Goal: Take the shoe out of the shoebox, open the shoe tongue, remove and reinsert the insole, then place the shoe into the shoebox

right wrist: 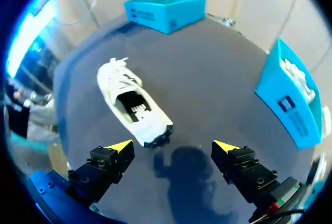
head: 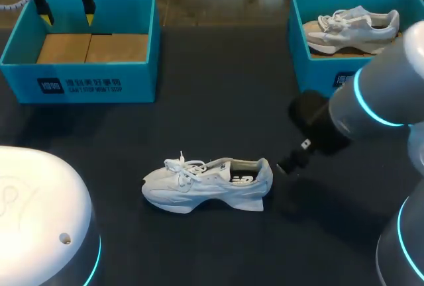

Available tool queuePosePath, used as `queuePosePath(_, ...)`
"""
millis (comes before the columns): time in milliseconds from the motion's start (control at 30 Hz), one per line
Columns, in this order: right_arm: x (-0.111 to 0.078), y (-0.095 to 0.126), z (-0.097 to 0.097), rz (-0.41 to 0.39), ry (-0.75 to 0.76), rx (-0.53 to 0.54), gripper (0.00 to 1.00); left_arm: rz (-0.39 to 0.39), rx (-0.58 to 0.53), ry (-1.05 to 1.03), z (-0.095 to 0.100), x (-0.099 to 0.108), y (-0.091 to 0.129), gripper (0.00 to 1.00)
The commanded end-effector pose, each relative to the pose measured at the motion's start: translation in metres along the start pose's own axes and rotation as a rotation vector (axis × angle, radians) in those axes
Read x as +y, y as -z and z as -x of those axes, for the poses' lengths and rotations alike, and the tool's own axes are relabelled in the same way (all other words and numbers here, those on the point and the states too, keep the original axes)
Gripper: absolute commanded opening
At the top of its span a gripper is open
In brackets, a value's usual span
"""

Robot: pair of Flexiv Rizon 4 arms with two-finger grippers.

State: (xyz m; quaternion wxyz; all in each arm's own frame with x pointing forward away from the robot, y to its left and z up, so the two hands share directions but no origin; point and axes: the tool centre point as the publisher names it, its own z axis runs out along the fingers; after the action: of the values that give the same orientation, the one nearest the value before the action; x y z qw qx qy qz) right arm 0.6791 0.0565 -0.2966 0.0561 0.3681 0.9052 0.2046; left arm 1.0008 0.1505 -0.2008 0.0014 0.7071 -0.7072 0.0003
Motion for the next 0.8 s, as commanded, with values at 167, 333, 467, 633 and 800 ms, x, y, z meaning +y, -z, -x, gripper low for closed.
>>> queuePosePath(167, -0.014, 0.0, 0.006, 0.371, 0.164, 0.434, 1.0, 0.0, -0.001, 0.0, 0.0, 0.0, 0.0, 1.0)
queuePosePath(333, -0.033, -0.005, 0.025, 0.567, 0.302, 0.477, 1.0, 0.0, -0.001, 0.0, 0.0, 0.0, 0.0, 1.0)
queuePosePath(467, -0.044, -0.012, 0.028, 0.624, 0.462, 0.442, 1.0, 0.0, -0.001, 0.0, 0.0, 0.0, 0.0, 1.0)
queuePosePath(633, -0.044, -0.012, 0.028, 0.624, 0.462, 0.442, 1.0, 0.0, -0.001, 0.0, 0.0, 0.0, 0.0, 1.0)
queuePosePath(800, -0.044, -0.012, 0.028, 0.624, 0.462, 0.442, 1.0, 0.0, -0.001, 0.0, 0.0, 0.0, 0.0, 1.0)
